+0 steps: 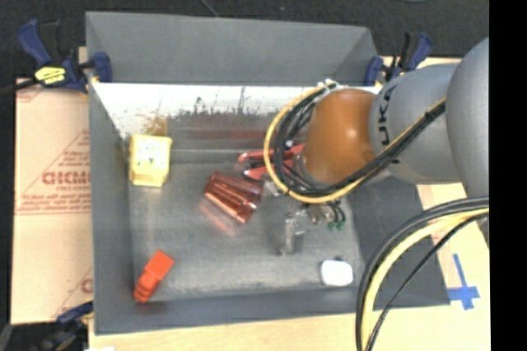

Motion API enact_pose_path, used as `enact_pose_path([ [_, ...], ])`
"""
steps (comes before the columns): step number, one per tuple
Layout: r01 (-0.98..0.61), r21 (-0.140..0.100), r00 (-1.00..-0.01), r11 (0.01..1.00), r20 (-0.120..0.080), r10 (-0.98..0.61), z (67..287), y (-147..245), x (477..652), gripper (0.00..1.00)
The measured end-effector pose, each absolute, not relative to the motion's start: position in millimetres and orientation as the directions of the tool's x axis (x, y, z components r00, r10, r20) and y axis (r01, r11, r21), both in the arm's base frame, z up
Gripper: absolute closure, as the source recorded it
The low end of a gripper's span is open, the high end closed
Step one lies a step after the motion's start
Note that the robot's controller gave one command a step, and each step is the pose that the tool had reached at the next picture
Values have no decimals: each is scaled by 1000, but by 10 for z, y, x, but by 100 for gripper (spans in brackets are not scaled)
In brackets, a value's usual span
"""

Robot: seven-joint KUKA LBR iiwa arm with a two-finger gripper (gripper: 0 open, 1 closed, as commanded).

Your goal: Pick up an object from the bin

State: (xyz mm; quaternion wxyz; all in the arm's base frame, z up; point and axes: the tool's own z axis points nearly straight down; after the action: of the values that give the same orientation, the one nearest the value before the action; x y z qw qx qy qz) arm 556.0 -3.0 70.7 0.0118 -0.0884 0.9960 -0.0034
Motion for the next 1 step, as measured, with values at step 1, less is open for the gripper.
enact_pose_path([
  [1,-114,-8,-993,993,-17,-114,1849,-520,5584,100],
])
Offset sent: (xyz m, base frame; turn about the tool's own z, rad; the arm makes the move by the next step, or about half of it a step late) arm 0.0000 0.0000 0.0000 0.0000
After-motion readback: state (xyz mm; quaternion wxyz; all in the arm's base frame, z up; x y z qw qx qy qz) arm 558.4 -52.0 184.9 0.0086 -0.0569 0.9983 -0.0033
